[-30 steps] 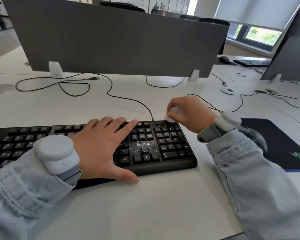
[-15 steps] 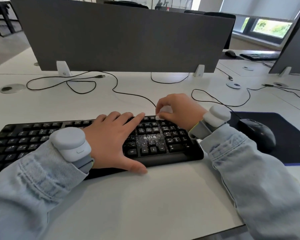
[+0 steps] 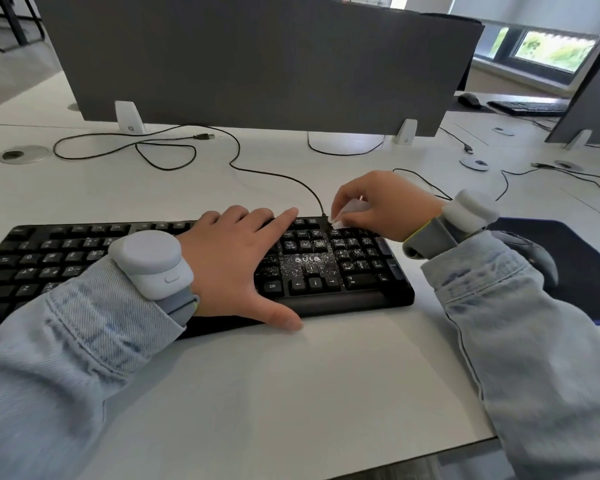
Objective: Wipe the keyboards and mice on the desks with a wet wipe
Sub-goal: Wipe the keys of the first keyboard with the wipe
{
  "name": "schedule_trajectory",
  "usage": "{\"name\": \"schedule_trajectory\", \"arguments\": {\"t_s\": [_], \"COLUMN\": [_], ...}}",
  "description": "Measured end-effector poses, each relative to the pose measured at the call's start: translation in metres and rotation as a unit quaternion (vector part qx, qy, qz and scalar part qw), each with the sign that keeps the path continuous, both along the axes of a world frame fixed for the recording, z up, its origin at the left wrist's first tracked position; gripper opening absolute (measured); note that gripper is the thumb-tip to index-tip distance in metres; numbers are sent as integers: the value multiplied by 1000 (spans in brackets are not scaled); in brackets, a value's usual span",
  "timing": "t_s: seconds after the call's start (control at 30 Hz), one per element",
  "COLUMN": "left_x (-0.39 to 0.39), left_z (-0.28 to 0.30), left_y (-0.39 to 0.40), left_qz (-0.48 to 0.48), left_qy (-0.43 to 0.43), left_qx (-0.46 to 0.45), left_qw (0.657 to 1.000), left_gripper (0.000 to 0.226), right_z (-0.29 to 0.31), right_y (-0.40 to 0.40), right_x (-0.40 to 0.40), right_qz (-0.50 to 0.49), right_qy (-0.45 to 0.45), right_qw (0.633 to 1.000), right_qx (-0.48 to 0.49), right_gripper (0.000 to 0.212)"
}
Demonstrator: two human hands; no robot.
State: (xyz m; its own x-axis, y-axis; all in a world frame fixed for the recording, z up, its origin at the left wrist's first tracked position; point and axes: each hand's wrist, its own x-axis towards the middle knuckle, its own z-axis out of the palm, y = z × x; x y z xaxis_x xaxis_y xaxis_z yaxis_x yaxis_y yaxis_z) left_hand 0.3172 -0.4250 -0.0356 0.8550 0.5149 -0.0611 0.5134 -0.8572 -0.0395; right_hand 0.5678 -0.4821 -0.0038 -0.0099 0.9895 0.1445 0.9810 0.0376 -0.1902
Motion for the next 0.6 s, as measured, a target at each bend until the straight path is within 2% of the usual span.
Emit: {"name": "schedule_trajectory", "arguments": {"t_s": [0.1,0.27,0.4,0.6], "left_x": [0,0,1,0], "left_z": [0,1,2,3], "left_y": [0,-1,-1,-2], "left_qz": [1,0,1,1], "left_qy": [4,8,12,16], "left_qx": [-5,-6,-10,-17], "left_qw": [1000,1000,1000,1000], "left_gripper": [142,141,141,141], "right_z": [0,-2,-7,-3], "right_y": [-2,3,4,-4], "right_x": [11,0,-5,15], "right_qz": [-34,-22,12,-49], "right_qy": [-21,29,10,18], "right_qw": [999,995,999,999], "right_qx": [10,97,45,8], "right_gripper": [6,9,8,14]}}
